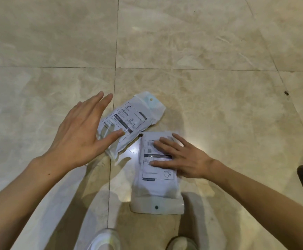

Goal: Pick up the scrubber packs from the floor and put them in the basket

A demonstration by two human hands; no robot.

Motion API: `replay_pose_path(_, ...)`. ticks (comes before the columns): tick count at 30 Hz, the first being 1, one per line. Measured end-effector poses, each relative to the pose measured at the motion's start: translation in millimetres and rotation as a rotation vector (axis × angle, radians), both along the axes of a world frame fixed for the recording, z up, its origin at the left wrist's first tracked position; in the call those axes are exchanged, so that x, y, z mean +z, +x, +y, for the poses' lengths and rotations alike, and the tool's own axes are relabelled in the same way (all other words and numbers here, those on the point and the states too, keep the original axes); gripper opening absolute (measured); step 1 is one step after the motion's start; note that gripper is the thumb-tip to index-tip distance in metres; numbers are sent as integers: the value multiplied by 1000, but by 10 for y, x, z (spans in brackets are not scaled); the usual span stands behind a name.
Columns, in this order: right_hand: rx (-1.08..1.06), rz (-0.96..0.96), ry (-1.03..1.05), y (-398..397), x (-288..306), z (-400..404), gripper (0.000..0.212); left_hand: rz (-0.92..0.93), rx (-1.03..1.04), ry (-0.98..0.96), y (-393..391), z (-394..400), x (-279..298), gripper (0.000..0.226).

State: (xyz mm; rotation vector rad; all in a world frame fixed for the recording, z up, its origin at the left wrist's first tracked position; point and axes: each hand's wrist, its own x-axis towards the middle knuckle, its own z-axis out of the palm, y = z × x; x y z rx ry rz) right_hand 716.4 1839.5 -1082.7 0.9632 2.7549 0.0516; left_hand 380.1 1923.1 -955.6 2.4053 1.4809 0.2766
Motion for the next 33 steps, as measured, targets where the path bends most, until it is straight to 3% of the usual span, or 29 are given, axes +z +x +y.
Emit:
replay_pose_path(5, 19, 100, -17, -230, -190, -185, 71, -16, -10, -7, 50, -7, -2, 94)
replay_pose_path(10, -32, 233, 119, -350, -267, -309, 39, -22, -17, 2, 44, -47, 6, 93)
replay_pose_path(16, -214, 407, 46, -530, -107, -237, 29, -35, -14, 6, 35, -70, 61, 92)
replay_pose_path(19, -328, 550, -69, -534, 116, -111, 37, -47, 8, 12, 26, -56, 116, 91)
replay_pose_path(21, -490, 744, -164, -515, 314, -88, 42, -69, 29, 25, 18, -46, 143, 91)
replay_pose_path(24, -926, 1233, -413, -479, 674, -78, 38, -136, 73, 24, -17, -6, 158, 86)
replay_pose_path(27, -1199, 1603, -572, -411, 824, -19, 44, -219, 137, 4, -56, 30, 145, 82)
replay_pose_path(30, -1264, 1985, -801, -353, 889, 6, 62, -232, 152, -31, -52, 9, 84, 82)
replay_pose_path(33, -1209, 2149, -925, -367, 1012, -15, 76, -182, 144, -91, 25, -27, -52, 84)
